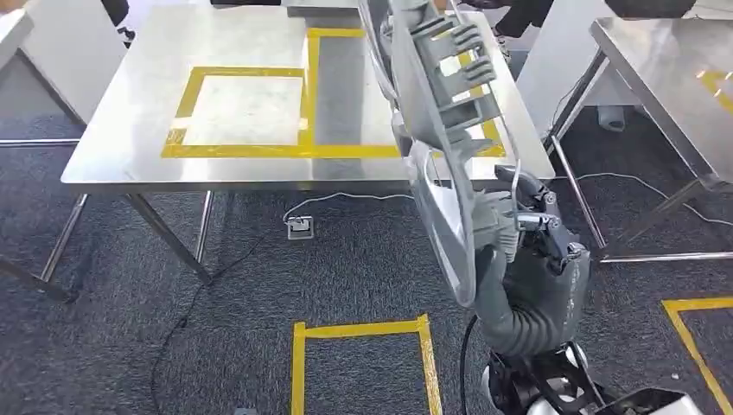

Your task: Take the parts from the cabinet and place them on the table.

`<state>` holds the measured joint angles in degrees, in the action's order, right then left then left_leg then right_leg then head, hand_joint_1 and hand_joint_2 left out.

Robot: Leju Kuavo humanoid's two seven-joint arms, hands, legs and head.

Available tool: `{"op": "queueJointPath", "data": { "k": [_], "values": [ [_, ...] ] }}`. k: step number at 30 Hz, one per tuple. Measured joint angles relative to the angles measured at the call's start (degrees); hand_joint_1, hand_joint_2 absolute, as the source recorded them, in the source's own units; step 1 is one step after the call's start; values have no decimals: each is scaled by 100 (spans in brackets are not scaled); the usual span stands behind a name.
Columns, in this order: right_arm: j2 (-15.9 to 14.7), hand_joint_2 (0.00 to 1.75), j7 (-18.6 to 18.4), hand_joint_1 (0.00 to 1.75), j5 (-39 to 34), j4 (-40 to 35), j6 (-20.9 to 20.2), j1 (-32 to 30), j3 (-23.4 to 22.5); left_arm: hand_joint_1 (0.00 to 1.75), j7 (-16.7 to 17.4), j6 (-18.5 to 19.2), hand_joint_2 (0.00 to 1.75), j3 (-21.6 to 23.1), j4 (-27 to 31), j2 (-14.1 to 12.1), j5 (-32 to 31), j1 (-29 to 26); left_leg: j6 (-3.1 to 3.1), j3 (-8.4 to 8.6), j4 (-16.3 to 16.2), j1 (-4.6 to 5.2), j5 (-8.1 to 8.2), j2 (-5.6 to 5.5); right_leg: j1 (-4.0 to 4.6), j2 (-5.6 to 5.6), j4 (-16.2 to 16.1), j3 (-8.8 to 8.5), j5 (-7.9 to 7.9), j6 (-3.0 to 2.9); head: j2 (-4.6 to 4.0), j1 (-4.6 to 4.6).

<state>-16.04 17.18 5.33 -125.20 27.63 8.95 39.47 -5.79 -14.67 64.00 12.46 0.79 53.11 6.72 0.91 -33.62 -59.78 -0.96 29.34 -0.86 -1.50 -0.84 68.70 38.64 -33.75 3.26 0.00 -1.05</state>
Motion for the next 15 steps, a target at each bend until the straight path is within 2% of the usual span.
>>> {"op": "queueJointPath", "data": {
  "k": [1,2,3,4,5,6,7,8,9,10,11,12,15],
  "values": [
    [2,175,2,175,0,2,0,-4,2,0,0,-2,175,0,0,0,0,-12,18,0,-1,34,12,115,5,56,483,251,-172,-4,0,-2],
    [2,175,4,175,4,2,0,-5,2,0,0,-7,175,0,-2,-2,2,-16,35,3,-2,61,23,196,7,66,704,364,-194,-17,0,-20],
    [2,175,4,175,7,2,0,-8,2,0,-2,-7,175,0,-2,-2,2,-13,47,12,-2,93,32,252,16,66,623,330,-63,-56,0,-44],
    [2,175,4,175,7,2,0,-9,2,0,-4,-7,175,0,0,0,2,-4,51,23,-2,124,40,284,41,67,302,176,169,-114,0,-61],
    [2,175,4,175,9,2,2,-10,2,0,-4,-9,175,0,0,2,2,8,61,39,-1,160,47,298,83,61,-166,-53,429,-197,0,-88],
    [-2,175,4,175,9,0,4,-13,0,0,-4,-9,175,0,0,11,2,20,65,55,3,179,51,302,143,40,-683,-315,663,-309,0,-110],
    [-4,175,7,175,7,-4,15,-6,-9,0,-4,-7,175,0,13,55,2,30,65,42,8,145,53,328,171,18,-929,-452,550,-476,0,-61],
    [0,175,7,175,9,-7,15,-17,-7,0,-7,-18,175,-4,2,44,4,46,39,13,3,131,46,309,227,80,-993,-468,603,-473,0,-15],
    [0,175,11,175,11,-9,15,-19,-4,0,-9,-15,175,-4,9,74,4,56,34,-5,-26,156,72,289,235,96,-1040,-487,633,-427,0,-99],
    [2,175,18,175,11,-7,15,-13,0,0,-7,-9,175,-4,9,70,4,52,69,-7,-22,140,68,274,217,115,-1058,-502,589,-191,0,-134],
    [0,175,20,175,11,-4,15,-25,0,0,-9,-9,175,-4,11,79,4,53,65,2,-20,143,68,251,210,127,-1057,-503,605,-165,0,-103],
    [-7,175,20,175,11,-4,11,-25,-2,0,-7,-9,175,-4,11,79,4,55,61,4,-17,141,65,223,216,146,-1056,-510,595,-231,0,-101],
    [0,175,20,175,11,-4,9,-26,0,0,-7,-11,175,-4,0,55,4,52,39,4,-5,142,51,151,214,204,-1048,-513,581,-236,0,-88]
  ]
}}
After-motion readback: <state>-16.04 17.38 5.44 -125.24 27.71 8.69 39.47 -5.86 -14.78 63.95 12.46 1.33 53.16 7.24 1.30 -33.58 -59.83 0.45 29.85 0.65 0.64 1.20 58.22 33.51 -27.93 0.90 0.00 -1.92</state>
